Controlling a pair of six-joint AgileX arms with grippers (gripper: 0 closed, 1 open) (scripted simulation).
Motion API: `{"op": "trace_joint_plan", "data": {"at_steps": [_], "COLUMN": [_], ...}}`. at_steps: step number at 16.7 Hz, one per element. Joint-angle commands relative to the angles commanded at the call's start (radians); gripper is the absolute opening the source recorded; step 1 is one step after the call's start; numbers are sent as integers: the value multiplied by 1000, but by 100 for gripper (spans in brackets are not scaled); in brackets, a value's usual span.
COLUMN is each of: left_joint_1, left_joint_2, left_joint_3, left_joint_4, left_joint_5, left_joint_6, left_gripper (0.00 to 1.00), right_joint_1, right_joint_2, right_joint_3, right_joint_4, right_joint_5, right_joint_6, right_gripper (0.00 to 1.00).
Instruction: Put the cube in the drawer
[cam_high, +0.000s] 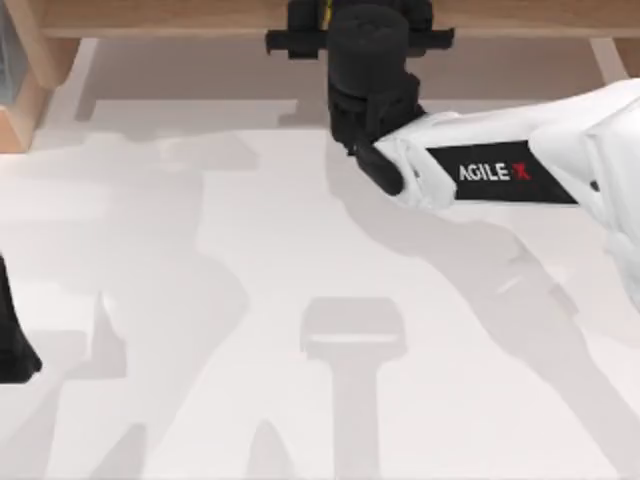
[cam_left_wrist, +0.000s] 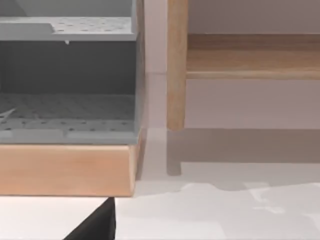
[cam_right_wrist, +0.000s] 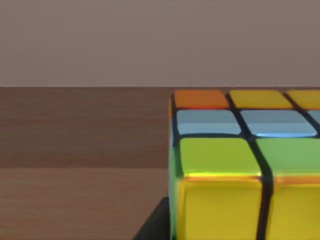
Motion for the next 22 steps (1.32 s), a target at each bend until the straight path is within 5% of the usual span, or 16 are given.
{"op": "trace_joint_plan", "data": {"at_steps": [2,22], "left_joint_1": [0,0], "left_joint_2": [0,0], "left_joint_3": [0,0], "left_joint_4": [0,0], "left_joint_5": [0,0], "left_joint_6": [0,0], "left_gripper": [100,100], "right_joint_1": [0,19], "right_joint_2": [0,-82], "right_joint_3": [0,-90], "right_joint_4": [0,-20], "right_joint_5": [0,-4], "right_joint_6": [0,-26], "right_gripper": [0,0]}}
